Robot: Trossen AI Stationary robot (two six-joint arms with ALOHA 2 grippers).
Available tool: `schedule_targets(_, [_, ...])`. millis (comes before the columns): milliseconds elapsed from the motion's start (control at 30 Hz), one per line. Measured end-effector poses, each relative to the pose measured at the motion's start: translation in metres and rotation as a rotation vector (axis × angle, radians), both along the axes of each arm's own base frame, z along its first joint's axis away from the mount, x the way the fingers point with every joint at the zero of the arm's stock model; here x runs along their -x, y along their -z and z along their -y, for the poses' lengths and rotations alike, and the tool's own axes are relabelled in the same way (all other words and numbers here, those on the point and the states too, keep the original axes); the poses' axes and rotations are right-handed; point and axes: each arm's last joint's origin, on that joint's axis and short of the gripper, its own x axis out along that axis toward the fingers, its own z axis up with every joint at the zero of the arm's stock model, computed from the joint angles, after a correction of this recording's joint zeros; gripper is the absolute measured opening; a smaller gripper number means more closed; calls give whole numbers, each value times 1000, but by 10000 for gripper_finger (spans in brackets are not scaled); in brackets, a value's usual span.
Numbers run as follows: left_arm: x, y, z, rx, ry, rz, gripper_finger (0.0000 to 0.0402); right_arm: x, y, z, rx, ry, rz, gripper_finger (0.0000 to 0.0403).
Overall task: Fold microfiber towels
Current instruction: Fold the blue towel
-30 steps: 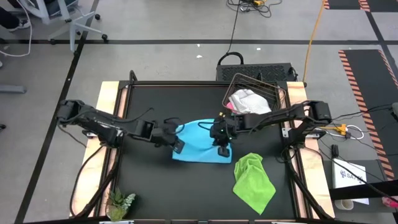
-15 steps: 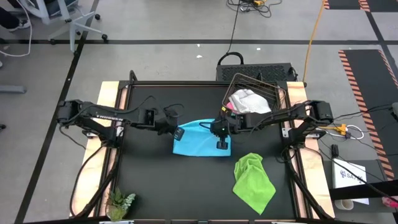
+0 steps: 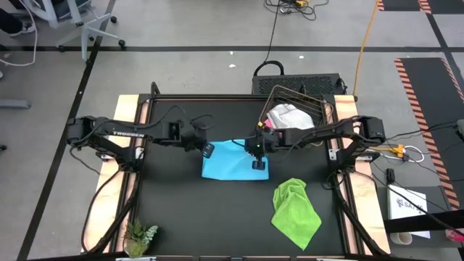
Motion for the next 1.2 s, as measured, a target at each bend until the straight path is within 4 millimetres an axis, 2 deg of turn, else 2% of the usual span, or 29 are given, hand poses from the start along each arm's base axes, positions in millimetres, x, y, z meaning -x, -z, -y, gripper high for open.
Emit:
schedule_targets(167, [1, 0, -7, -3, -17, -1, 91, -2, 10, 1, 4, 2, -37, 66])
schedule_targets(267, [0, 0, -5, 44, -14, 20, 110, -2, 10, 3, 80, 6, -51, 87])
schedule_targets(433, [-5, -2, 11, 131, 54, 61, 126, 0, 7, 10, 296, 84, -86, 120])
schedule_targets(500, [-6, 0, 21, 150, 83, 55, 126, 1, 6, 11, 323, 113, -92, 130])
schedule_targets(633, [-12, 10, 41, 168, 114, 16, 127, 1, 7, 7, 191, 122, -66, 136])
schedule_targets(767, [-19, 30, 52, 154, 93, -53, 127, 4, 10, -2, 64, 112, -80, 132])
schedule_targets(1067, [-31, 70, 51, 208, 49, -172, 127, 10, 14, -25, 40, 84, -156, 123])
schedule_targets(1200, [-30, 75, 56, 264, 61, -211, 127, 16, 17, -32, 25, 96, -207, 123])
